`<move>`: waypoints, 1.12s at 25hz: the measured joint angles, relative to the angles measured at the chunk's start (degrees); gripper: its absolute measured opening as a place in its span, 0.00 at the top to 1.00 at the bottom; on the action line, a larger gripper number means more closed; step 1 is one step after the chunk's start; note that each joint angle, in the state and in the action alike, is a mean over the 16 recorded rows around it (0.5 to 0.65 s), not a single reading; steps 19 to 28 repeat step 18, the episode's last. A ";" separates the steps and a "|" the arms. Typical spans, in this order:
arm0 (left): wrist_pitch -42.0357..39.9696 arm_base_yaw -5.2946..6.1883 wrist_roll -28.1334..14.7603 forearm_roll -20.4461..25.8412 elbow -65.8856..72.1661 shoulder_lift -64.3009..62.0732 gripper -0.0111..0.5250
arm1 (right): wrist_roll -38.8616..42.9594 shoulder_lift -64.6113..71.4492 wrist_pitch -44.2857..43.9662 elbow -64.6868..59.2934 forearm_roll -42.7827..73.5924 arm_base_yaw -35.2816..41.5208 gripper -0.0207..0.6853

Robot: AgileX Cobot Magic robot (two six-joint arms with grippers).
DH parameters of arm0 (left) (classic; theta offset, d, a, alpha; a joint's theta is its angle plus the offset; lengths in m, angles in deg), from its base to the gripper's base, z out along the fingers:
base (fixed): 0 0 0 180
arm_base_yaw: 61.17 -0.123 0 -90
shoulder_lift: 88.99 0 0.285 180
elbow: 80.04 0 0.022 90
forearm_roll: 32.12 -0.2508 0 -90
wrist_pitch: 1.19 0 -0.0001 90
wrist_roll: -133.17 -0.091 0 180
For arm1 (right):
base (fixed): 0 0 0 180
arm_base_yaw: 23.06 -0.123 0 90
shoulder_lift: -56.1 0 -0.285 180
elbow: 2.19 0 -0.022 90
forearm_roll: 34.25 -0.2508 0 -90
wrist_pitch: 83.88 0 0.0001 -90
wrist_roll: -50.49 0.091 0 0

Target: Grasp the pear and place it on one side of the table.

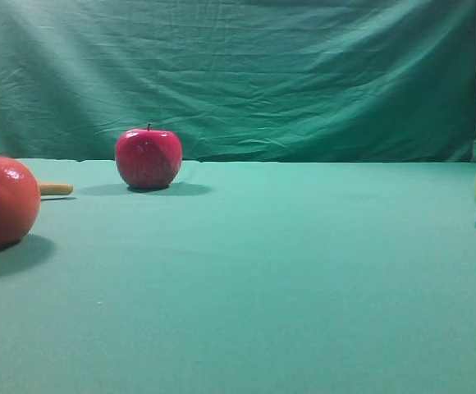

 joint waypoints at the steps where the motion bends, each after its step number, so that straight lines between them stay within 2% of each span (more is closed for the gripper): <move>1: 0.00 0.00 0.00 0.00 0.00 0.00 0.98 | -0.02 -0.27 0.30 -1.00 0.01 0.20 0.97; 10: 0.00 0.00 0.00 0.00 0.00 0.00 0.98 | -0.08 -0.54 2.73 -5.12 -0.10 0.78 0.97; 28: 0.00 0.00 0.00 0.00 0.00 0.00 0.98 | -0.08 -0.54 3.54 -5.40 -0.24 0.80 0.97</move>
